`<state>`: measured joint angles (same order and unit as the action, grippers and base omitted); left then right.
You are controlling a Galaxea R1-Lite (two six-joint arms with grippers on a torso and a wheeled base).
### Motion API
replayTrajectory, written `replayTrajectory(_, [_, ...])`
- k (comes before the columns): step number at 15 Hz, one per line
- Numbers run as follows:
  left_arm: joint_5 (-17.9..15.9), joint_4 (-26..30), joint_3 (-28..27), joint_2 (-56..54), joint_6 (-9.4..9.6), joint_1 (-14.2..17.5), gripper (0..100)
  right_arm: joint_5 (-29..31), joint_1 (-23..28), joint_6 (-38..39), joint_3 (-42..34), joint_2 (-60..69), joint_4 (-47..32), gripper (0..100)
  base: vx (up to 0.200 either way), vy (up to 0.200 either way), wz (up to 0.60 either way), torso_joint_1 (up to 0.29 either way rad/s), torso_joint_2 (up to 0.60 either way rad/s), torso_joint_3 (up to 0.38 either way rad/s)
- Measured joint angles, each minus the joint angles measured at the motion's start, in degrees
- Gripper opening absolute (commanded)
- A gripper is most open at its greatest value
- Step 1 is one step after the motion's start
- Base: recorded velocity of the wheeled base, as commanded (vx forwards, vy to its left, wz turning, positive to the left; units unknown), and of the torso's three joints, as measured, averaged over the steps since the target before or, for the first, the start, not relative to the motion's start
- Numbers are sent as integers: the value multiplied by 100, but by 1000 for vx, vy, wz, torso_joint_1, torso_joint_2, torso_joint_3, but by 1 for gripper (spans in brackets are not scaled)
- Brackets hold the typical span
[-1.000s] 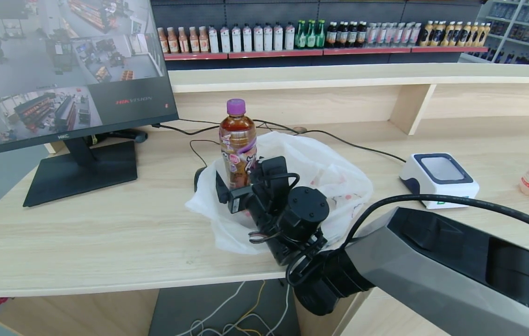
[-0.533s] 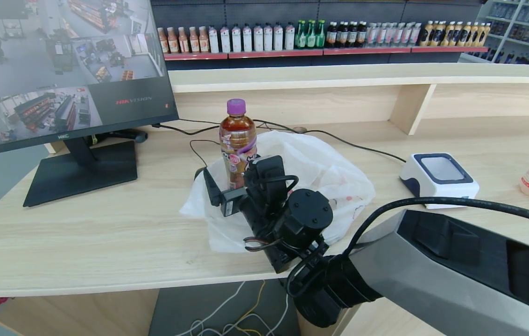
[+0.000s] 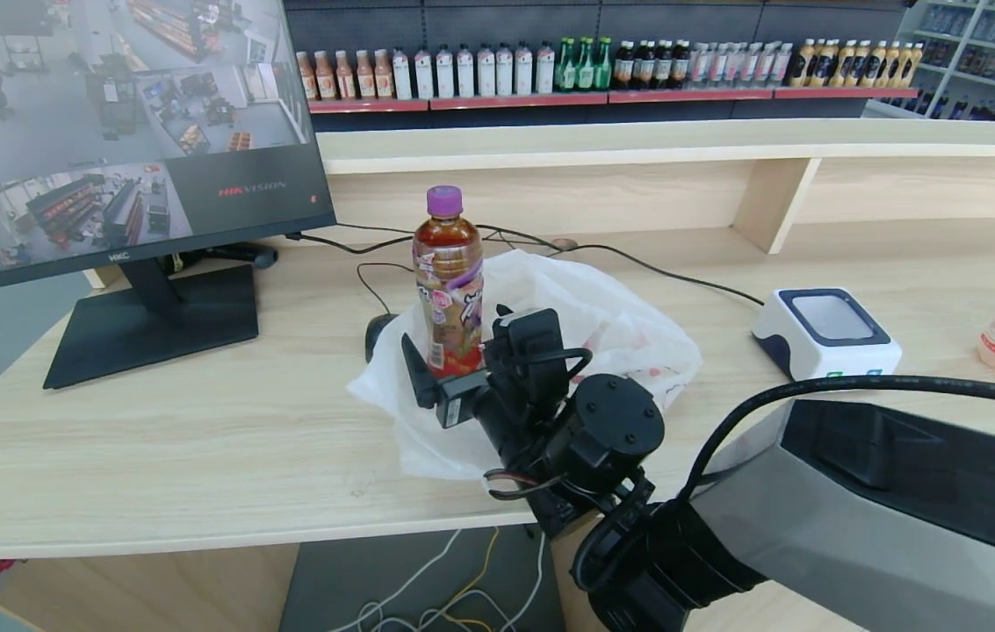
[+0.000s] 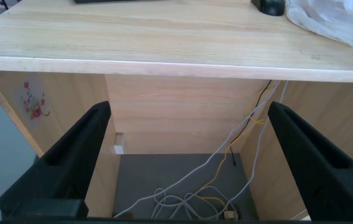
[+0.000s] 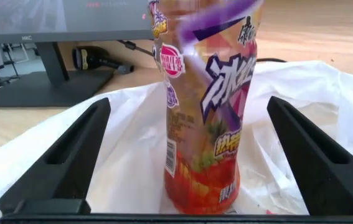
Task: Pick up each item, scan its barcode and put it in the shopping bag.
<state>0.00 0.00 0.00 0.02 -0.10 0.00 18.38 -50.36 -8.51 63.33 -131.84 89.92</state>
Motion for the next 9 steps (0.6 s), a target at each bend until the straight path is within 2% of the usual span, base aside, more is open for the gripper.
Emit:
replayTrajectory(5, [0,0,0,0,0,0,100,0,-123,-41,-1192,819,7,100,0,0,0,0,0,0])
replayTrajectory(9, [0,0,0,0,2,0,100,-10,-380,-41,-2703,1870,-1,100,0,0,0,0,0,0])
